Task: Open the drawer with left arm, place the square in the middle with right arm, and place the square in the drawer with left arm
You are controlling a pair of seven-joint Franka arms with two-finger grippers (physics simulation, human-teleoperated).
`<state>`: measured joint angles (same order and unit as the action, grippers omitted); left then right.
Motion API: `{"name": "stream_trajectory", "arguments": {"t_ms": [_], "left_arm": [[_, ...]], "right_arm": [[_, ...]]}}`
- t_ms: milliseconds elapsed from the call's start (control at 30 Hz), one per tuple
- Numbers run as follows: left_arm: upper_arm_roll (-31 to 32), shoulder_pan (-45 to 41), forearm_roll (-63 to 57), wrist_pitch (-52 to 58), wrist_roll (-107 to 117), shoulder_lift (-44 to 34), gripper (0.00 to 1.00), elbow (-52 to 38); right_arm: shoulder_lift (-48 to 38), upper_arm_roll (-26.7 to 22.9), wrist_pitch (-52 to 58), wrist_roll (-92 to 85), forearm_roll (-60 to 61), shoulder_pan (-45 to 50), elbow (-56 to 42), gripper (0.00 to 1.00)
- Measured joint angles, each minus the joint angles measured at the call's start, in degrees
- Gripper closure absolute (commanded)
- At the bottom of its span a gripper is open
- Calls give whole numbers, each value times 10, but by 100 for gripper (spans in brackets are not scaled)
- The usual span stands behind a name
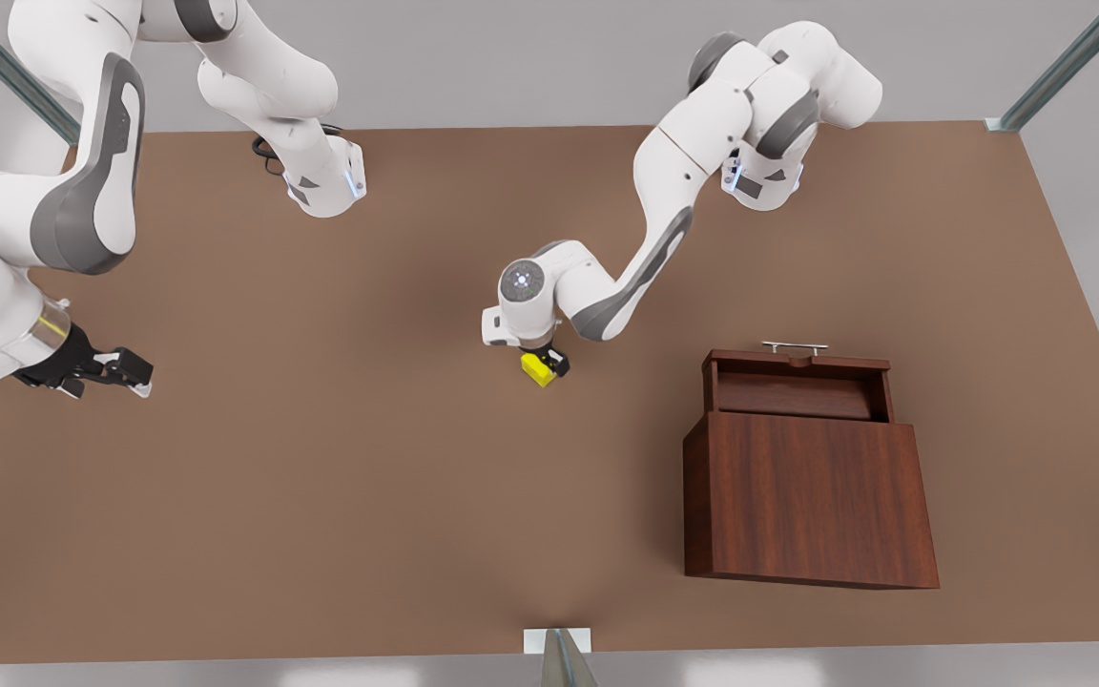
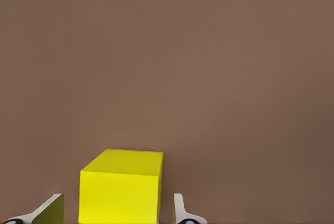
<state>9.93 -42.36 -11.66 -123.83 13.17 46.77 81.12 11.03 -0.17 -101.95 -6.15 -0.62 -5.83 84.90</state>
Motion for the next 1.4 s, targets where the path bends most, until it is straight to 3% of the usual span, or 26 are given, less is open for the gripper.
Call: {"name": "stream_trajectory", "arguments": {"t_ms": [300, 400, 467, 933, 1067, 1300, 1400], "left_arm": [[-1, 0, -13, -12, 3, 27, 2, 0], [-1, 0, -13, -12, 10, 27, 20, 0], [-1, 0, -13, -12, 11, 27, 24, 0], [-3, 1, -14, -5, 15, 21, 28, -6], [-14, 8, -10, 2, 38, -34, 28, -9], [-144, 9, 103, 141, 72, -179, 27, -15], [-192, 10, 133, 180, 73, -236, 27, 32]], "right_arm": [[1, 0, 0, 0, -1, -1, -9, 0], [0, 0, -1, 1, -1, -3, -9, 0], [0, 0, -1, 0, -1, -8, -9, 0], [1, 0, -1, 0, -1, -7, -14, 0], [1, 0, -1, 1, -1, -10, -16, 0], [1, 0, -7, 1, -1, -11, -17, 0], [3, 0, -7, 1, -1, -18, -25, 0]]}}
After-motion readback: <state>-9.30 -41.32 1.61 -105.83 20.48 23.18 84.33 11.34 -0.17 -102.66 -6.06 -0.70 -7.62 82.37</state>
